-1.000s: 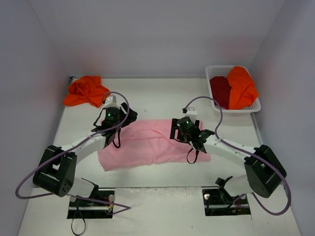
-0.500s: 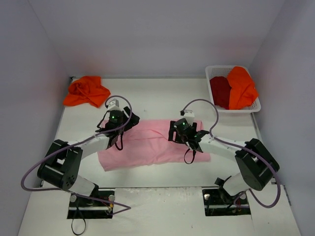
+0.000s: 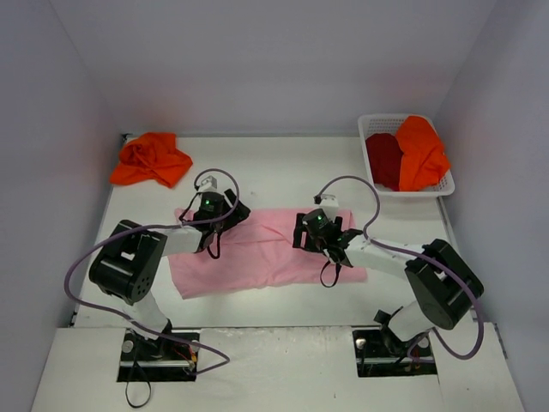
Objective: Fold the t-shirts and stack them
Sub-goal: Fold the tshirt
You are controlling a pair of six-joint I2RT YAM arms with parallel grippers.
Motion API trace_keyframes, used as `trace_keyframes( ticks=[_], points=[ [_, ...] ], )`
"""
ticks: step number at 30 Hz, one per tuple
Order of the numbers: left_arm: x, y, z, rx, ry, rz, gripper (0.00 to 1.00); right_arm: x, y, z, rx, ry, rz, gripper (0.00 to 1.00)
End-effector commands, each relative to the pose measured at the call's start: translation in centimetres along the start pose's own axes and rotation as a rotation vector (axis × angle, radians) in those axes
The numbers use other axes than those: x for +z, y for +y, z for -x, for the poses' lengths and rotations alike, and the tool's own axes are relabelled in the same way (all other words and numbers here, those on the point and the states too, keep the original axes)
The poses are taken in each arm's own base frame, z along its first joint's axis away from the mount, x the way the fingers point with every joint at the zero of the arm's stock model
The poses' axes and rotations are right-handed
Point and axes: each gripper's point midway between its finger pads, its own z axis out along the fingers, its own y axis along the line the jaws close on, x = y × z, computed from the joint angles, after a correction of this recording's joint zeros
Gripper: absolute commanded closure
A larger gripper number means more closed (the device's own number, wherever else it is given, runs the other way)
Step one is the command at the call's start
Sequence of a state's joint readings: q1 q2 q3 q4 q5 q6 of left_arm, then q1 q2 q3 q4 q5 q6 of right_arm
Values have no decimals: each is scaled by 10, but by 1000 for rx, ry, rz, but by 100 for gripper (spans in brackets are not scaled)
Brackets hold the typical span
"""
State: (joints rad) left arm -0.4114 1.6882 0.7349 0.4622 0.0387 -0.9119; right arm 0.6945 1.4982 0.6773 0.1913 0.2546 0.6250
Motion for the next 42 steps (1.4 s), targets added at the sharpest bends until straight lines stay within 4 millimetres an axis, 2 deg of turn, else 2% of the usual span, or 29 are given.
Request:
trace_keyframes(
  ticks=[1, 6, 13, 20, 24, 28, 35, 37, 41, 42],
  points=[
    [-4, -41, 28, -18, -76, -128, 39, 5, 3, 17, 31, -57, -13, 22],
    [-12, -34, 21, -13, -58, -115, 39, 20, 2, 17, 32, -36, -44, 22],
    [-30, -29, 14, -4, -29, -98, 39, 42, 4, 32, 29, -34, -74, 22],
    [-47, -26, 11, -4, -9, -89, 39, 65, -8, 43, 46, -16, -108, 23],
    [-52, -24, 9, 2, -4, -82, 39, 67, -9, 43, 57, -17, -113, 23],
    [-49, -22, 12, 17, -14, -70, 39, 62, -10, 43, 60, -21, -109, 23],
    [-23, -30, 15, 51, 12, -52, 39, 53, -16, 41, 60, -30, -112, 23],
    [-21, -31, 17, 59, 11, -49, 39, 52, -16, 42, 59, -34, -110, 23],
    [-18, -34, 26, 82, -5, -38, 39, 52, -15, 42, 55, -30, -109, 23],
    [-16, -41, 32, 86, -19, -52, 39, 53, -16, 40, 53, -24, -110, 23]
  ],
)
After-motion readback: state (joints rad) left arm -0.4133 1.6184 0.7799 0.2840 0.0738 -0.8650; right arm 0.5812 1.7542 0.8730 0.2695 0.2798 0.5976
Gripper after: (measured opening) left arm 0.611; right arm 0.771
